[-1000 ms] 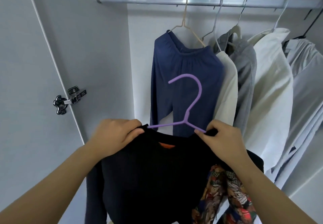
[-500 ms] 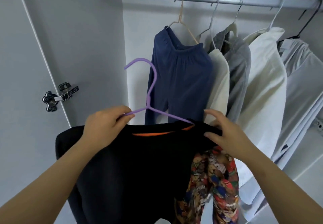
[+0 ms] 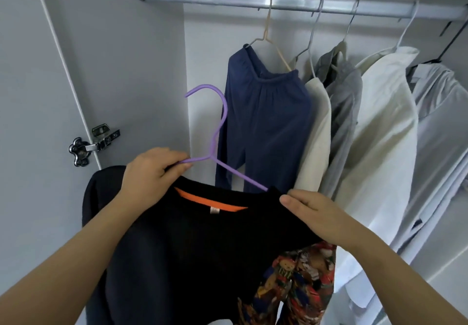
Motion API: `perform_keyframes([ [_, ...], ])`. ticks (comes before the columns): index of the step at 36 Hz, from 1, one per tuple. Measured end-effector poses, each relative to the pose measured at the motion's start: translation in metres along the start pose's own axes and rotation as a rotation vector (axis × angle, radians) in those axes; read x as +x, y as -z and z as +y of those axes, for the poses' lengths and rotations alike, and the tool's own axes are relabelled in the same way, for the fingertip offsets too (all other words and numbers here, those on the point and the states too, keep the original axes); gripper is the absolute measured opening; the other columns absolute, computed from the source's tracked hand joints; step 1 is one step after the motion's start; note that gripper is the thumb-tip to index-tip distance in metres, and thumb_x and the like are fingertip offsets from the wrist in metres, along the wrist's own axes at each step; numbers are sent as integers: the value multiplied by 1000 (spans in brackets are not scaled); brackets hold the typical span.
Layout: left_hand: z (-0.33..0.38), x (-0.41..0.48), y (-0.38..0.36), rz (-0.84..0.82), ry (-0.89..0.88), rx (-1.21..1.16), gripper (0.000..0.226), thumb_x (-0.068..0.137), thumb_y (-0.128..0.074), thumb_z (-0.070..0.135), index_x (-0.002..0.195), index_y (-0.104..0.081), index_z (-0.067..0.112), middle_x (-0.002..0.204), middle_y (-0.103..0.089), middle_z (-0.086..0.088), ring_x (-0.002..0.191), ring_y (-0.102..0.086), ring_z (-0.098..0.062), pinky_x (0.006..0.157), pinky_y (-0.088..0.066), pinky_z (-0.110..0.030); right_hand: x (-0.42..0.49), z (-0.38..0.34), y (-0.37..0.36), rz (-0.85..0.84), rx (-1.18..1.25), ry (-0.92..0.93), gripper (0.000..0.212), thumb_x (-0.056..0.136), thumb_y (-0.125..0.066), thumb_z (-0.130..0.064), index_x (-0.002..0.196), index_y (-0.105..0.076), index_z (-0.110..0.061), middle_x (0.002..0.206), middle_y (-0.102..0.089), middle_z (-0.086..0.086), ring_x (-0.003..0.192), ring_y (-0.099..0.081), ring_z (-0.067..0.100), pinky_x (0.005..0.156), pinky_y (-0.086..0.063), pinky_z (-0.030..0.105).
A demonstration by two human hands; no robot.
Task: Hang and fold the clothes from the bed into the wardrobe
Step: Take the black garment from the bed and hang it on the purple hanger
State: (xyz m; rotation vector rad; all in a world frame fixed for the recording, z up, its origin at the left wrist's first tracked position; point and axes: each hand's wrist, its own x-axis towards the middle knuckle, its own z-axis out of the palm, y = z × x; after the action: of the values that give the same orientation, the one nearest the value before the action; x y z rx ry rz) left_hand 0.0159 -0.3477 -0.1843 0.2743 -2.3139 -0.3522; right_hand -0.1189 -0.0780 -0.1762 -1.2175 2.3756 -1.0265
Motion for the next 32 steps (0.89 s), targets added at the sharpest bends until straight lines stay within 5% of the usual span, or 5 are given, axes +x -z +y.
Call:
perform_keyframes([
  [4,2,14,-3,17,31,-29,51,80,-39,48,84,-72,10,64,-60,0,64,-49,-14,58,-36,-25,2,-21,-7,-43,193,-52,37,93,-48,-37,62,-41,-17,51,-37,-13,51,-38,3,51,-31,15],
  [7,7,28,0,47,143,106,36,86,-50,42,89,-73,14,62,-53,7,71,-53,-22,59,-33,-28,4,-35,-11,-15,368,-138,37,91,-51,-39,63,-48,-15,57,-45,-1,56,-45,12,52,-37,20],
  [13,4,46,-4,-20,318,59,42,85,-63,29,126,-56,22,125,-56,-3,119,-47,-30,100,-39,-44,22,-59,-5,-22,633,-257,33,92,-54,-35,92,-71,-7,91,-73,10,88,-69,23,78,-56,30],
  [18,10,62,0,6,489,-172,22,90,-59,23,111,-63,16,107,-61,0,102,-56,-18,83,-37,-22,58,-86,10,77,734,-287,28,94,-53,-28,93,-69,-5,88,-72,11,77,-68,20,65,-56,26],
  [32,-17,152,10,-84,448,-472,15,92,-55,24,81,-60,32,84,-63,7,86,-60,-14,73,-41,-18,181,-153,43,284,822,-219,19,95,-54,-24,89,-63,-9,81,-67,9,70,-63,21,55,-50,24],
])
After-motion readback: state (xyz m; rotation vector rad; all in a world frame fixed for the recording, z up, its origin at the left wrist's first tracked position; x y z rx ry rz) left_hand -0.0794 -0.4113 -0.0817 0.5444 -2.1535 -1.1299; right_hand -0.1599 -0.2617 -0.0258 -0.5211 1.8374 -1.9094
